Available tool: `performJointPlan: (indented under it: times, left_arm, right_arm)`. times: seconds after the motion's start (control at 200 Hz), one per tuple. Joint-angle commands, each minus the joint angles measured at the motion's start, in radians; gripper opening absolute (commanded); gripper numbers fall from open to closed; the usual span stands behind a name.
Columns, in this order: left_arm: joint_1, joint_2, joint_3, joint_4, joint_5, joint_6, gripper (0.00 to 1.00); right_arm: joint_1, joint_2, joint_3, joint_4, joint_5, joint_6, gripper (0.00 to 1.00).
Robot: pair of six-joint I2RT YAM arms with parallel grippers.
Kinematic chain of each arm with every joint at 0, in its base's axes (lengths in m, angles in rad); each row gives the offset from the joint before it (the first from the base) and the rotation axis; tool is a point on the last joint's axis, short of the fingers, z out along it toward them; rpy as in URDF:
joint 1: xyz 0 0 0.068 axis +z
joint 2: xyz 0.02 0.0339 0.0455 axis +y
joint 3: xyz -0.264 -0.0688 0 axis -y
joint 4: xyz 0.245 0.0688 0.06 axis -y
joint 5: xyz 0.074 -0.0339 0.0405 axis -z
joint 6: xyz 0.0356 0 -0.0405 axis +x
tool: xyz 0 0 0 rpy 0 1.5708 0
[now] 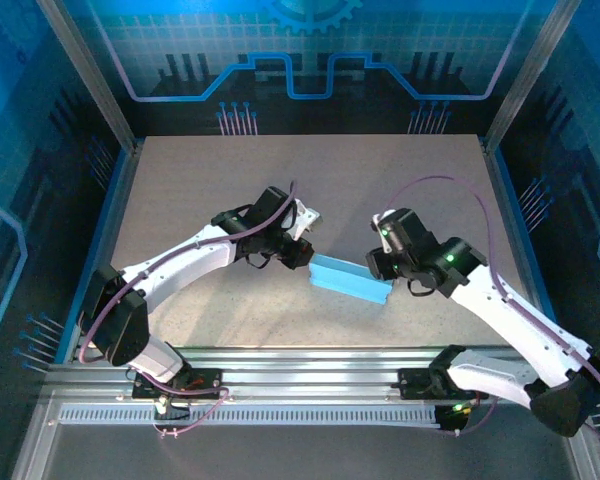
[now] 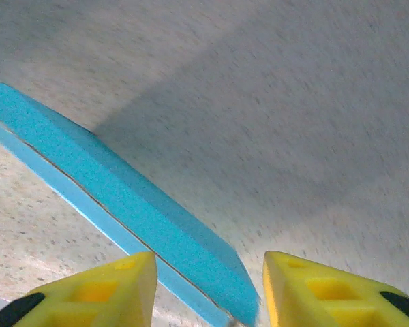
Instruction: Fold the paper box
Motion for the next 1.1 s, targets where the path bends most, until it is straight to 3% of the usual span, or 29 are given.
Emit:
performJointPlan:
  times: [0.0,0.18,0.706,1.096]
  left_arm:
    - [-0.007,0.009,0.030,-0.065,-0.017,-0.013,0.00]
    - [-0.007,0.007,0.037,-0.077,-0.023,-0.013,0.00]
    - [-0.010,0.024,0.052,-0.089,-0.022,-0.010,0.00]
    - [-0.010,0.019,0.052,-0.091,-0.023,-0.008,0.00]
  right_arm:
    - [-0.023,-0.031,-0.025,-0.165,0.068,0.159,0.42]
    - [-0.053,-0.065,-0.046,-0.263,0.075,0.249,0.37]
    - [-0.119,-0.072,-0.116,-0.067,-0.096,0.177,0.30]
    - [-0.158,-0.056,-0.143,0.005,-0.110,0.151,0.25]
